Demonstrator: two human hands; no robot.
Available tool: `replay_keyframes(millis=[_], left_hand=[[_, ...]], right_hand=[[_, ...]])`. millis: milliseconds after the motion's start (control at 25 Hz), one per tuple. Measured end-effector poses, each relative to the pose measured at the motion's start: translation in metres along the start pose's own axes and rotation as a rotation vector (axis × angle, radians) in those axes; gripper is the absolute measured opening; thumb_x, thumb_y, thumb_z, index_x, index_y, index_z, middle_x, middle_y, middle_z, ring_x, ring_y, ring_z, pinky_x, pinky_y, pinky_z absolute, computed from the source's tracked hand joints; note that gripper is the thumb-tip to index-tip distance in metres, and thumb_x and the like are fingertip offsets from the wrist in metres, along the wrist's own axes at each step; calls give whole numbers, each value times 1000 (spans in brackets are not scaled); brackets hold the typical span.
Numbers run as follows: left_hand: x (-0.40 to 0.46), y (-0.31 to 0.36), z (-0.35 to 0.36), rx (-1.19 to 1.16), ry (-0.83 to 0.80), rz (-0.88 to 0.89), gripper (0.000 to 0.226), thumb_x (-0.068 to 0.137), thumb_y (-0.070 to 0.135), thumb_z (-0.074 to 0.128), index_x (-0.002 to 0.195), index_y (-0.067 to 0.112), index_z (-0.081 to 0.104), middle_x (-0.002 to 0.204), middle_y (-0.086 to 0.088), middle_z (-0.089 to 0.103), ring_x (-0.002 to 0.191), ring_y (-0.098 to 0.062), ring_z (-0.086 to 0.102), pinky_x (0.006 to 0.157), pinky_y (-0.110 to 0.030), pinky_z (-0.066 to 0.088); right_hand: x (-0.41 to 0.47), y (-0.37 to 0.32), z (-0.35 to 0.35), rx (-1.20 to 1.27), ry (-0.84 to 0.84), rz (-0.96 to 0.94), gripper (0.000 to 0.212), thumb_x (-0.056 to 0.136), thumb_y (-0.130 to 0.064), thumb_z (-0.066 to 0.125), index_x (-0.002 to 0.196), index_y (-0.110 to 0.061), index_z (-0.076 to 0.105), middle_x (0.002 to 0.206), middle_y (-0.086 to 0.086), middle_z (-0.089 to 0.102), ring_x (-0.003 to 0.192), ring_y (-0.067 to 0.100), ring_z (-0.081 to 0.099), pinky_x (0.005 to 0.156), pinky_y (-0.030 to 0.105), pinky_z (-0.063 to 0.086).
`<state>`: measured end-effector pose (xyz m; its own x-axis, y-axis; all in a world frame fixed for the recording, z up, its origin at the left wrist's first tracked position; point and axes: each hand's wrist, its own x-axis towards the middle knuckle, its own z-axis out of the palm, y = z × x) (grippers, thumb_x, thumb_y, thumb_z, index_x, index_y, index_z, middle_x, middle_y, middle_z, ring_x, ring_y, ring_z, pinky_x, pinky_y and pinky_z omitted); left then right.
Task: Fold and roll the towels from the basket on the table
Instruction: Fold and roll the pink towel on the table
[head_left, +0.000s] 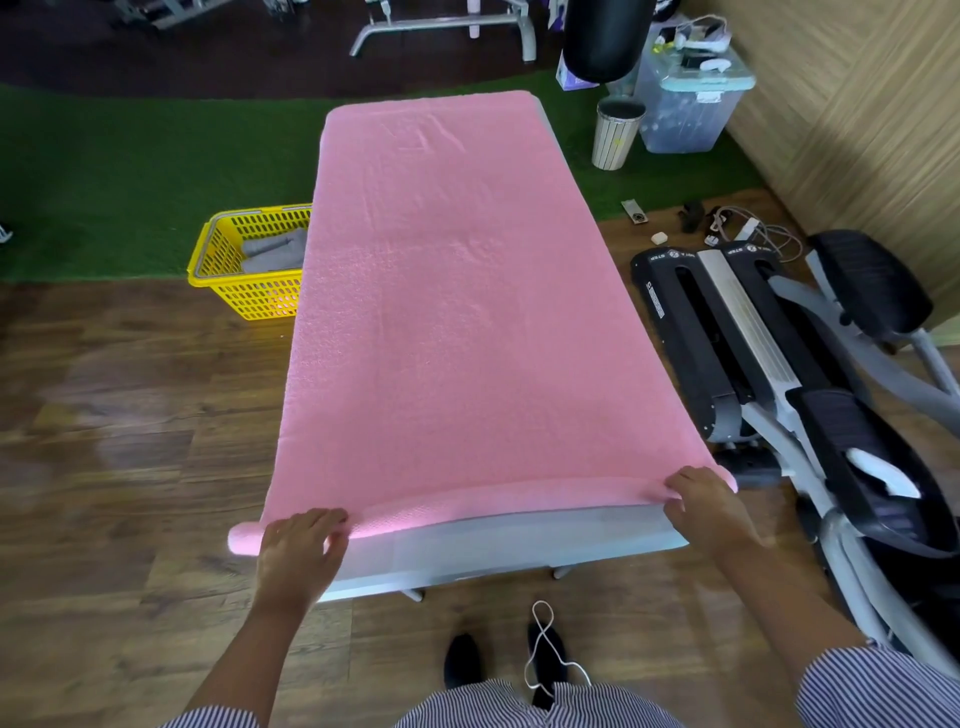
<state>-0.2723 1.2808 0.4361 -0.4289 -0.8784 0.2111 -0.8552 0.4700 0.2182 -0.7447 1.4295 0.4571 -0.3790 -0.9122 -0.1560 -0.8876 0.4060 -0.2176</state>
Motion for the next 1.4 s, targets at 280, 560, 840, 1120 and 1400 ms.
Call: replay_keyframes(millis=[280, 560, 840, 1120, 1400], left_hand=[[-1, -16, -1, -44, -50, -24, 33, 78, 32, 44, 95, 18, 69, 98, 0, 69, 89, -22, 65, 75, -45, 50], [3, -10, -6, -51, -6, 5, 32, 75, 29, 46, 90, 16, 72, 93, 2, 71, 84, -22, 66, 82, -40, 49], [5, -7, -10, -21, -37, -27, 32, 82, 26, 43, 83, 14, 72, 80, 4, 72, 68, -21, 68, 69, -43, 52], [2, -16, -10, 3, -1, -56, 33, 80, 29, 43, 89, 15, 71, 93, -1, 71, 86, -23, 67, 82, -45, 45], [2, -9, -8, 5, -15, -43, 40, 71, 30, 43, 89, 10, 73, 91, -4, 72, 80, -25, 68, 68, -41, 54]], right_hand=[[2, -1, -3, -63, 40, -45, 11, 66, 1, 71, 76, -4, 69, 85, 10, 60, 77, 30, 59, 67, 41, 52], [-1, -4, -2, 39, 29, -40, 30, 60, 18, 68, 86, 2, 68, 84, 15, 66, 80, 35, 64, 68, 44, 55], [6, -8, -8, -16, -102, 84, 24, 87, -12, 51, 106, -6, 64, 108, 9, 60, 104, 30, 55, 81, 35, 47], [4, -6, -9, -83, 41, -55, 9, 73, -5, 57, 75, -6, 66, 78, 8, 60, 73, 27, 60, 57, 21, 44], [5, -5, -8, 117, -34, 40, 25, 78, 2, 61, 103, 0, 64, 103, 10, 63, 99, 30, 57, 88, 39, 47]])
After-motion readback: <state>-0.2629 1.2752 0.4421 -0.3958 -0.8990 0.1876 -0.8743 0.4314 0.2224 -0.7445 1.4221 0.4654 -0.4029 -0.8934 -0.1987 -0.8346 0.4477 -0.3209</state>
